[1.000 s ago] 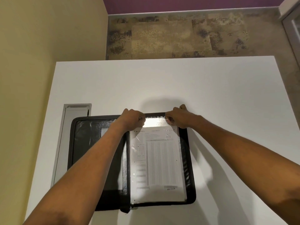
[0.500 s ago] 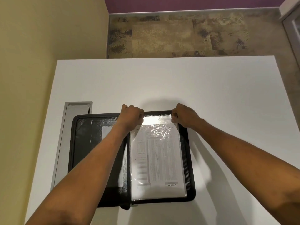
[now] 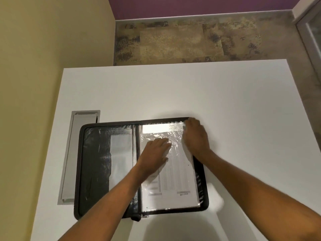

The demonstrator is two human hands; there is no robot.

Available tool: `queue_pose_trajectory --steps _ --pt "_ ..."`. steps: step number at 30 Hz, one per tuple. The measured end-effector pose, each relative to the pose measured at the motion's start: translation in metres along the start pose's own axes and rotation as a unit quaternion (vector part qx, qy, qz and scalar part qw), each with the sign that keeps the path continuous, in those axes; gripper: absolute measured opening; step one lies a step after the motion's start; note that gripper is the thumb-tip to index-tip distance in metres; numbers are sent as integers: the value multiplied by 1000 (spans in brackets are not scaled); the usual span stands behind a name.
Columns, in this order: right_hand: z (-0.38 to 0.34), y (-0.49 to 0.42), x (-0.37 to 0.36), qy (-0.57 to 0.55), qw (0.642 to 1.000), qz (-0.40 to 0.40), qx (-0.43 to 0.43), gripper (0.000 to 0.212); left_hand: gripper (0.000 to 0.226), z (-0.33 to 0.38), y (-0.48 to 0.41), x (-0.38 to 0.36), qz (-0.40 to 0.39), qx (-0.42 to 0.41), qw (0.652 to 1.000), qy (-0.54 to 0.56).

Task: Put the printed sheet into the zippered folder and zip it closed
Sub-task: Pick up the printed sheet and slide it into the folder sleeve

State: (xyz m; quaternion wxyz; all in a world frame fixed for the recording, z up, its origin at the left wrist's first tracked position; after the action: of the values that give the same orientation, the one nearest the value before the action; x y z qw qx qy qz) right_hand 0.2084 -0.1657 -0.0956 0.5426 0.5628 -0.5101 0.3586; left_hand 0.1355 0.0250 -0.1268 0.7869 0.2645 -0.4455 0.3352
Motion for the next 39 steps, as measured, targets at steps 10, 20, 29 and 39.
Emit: queue_pose_trajectory --steps 10,20,29,39 --pt "18 169 -75 56 994 -79 58 70 80 27 17 -29 -48 76 996 -19" --pt "91 210 -89 34 998 -58 13 69 63 -44 105 36 105 278 954 -44" --pt "85 221 -77 23 997 -72 -21 65 65 -104 212 45 140 492 858 42" --pt "83 226 -71 31 996 -79 -36 62 61 -111 221 61 207 520 823 98"
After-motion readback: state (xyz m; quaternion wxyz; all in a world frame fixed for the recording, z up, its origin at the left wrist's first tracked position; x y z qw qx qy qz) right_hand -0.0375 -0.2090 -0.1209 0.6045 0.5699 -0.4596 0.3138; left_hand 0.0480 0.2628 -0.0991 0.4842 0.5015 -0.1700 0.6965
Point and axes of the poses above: each hand's wrist, its own y-axis away from the middle knuckle, its own x-axis out of the back of the hand, z = x × y, the point moved 3 cm from there along -y, towards the middle knuckle, and after that the axes turned 14 degrees about -x, right-handed, at the moved point
